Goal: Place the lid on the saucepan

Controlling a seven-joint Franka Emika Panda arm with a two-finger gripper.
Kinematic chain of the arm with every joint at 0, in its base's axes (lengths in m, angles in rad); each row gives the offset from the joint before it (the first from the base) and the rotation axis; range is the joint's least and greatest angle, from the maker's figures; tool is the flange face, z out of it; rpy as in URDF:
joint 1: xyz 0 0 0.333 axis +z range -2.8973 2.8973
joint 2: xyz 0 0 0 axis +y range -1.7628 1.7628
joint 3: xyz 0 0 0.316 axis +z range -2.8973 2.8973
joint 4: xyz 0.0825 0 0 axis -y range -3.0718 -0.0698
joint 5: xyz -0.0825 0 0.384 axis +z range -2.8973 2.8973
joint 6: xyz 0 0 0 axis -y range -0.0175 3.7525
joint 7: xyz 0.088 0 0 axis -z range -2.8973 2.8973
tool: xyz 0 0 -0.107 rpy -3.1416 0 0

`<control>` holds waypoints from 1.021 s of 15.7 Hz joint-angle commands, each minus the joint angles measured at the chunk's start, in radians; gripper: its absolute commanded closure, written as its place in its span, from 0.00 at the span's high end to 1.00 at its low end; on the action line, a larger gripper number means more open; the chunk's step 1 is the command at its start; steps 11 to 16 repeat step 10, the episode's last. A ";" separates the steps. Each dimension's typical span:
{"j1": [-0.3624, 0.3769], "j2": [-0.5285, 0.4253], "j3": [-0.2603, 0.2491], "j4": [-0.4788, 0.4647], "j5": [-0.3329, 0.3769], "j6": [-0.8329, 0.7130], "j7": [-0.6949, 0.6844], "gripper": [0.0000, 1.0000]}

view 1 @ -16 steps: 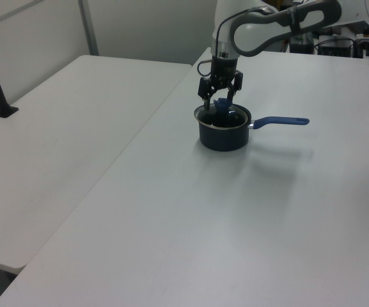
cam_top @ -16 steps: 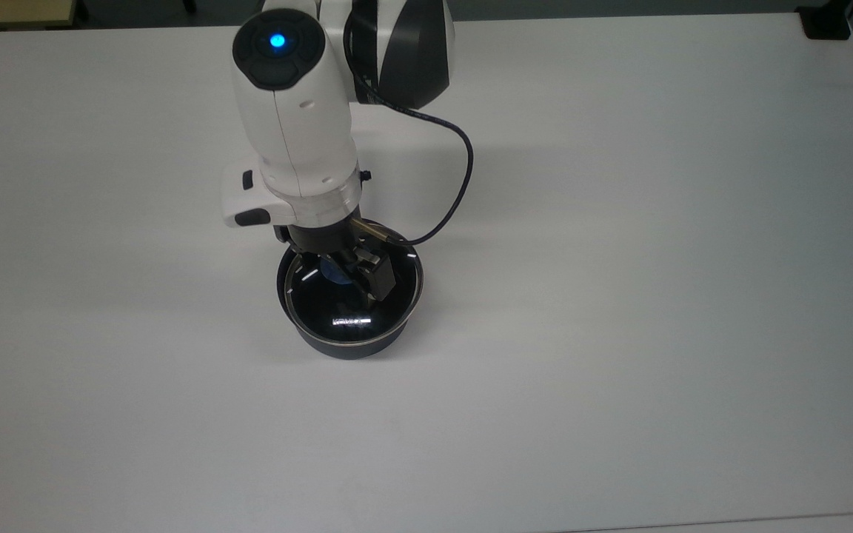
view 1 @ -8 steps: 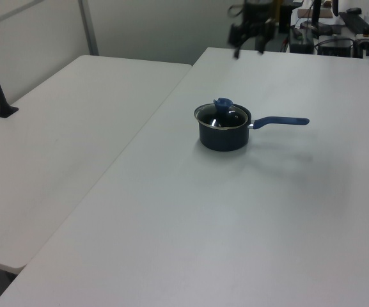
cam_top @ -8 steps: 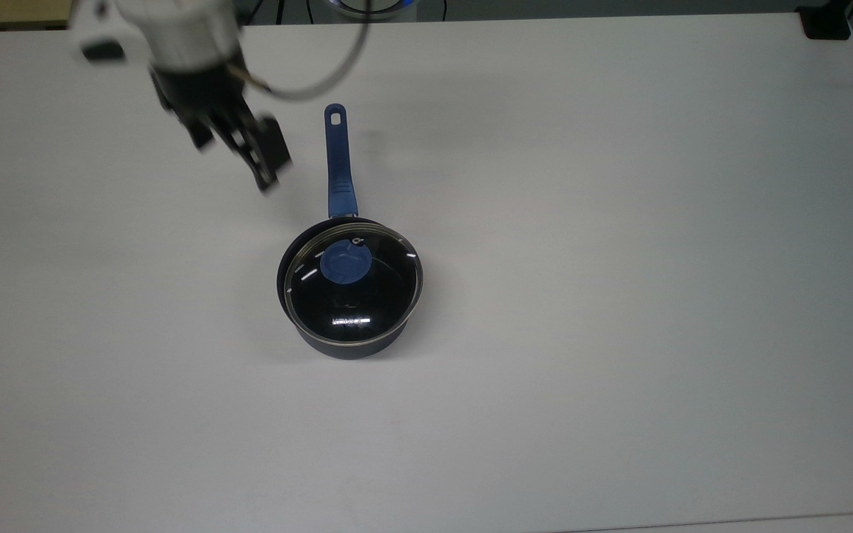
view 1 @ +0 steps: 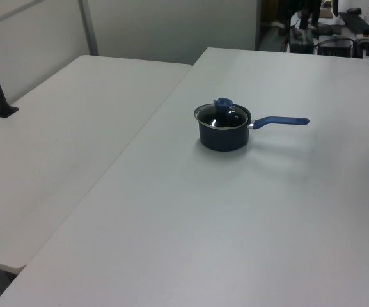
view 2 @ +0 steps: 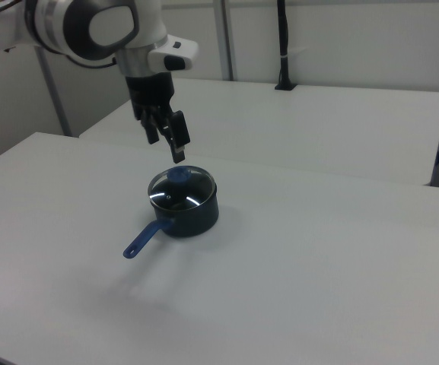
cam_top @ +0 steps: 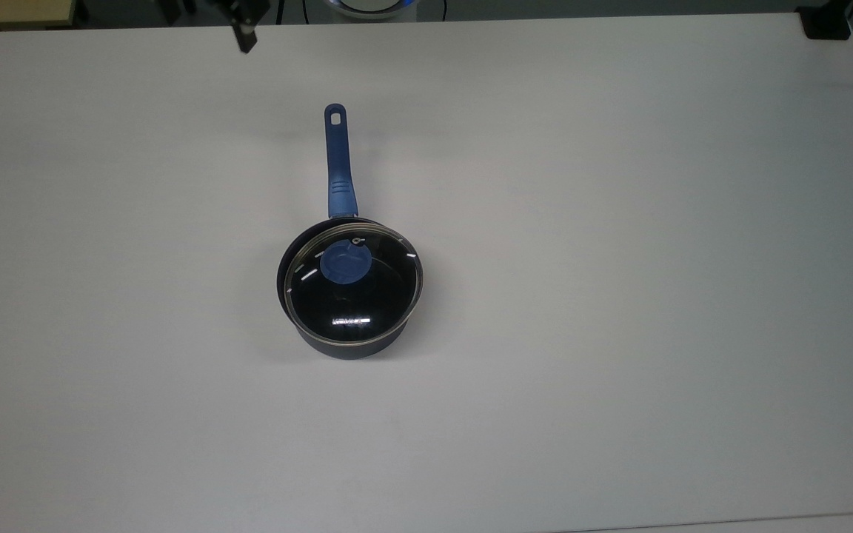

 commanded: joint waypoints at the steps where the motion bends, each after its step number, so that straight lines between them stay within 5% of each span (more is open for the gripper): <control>1: 0.036 -0.046 -0.014 -0.054 -0.026 0.007 -0.215 1.00; 16: 0.088 -0.046 -0.009 -0.030 -0.035 0.004 -0.282 1.00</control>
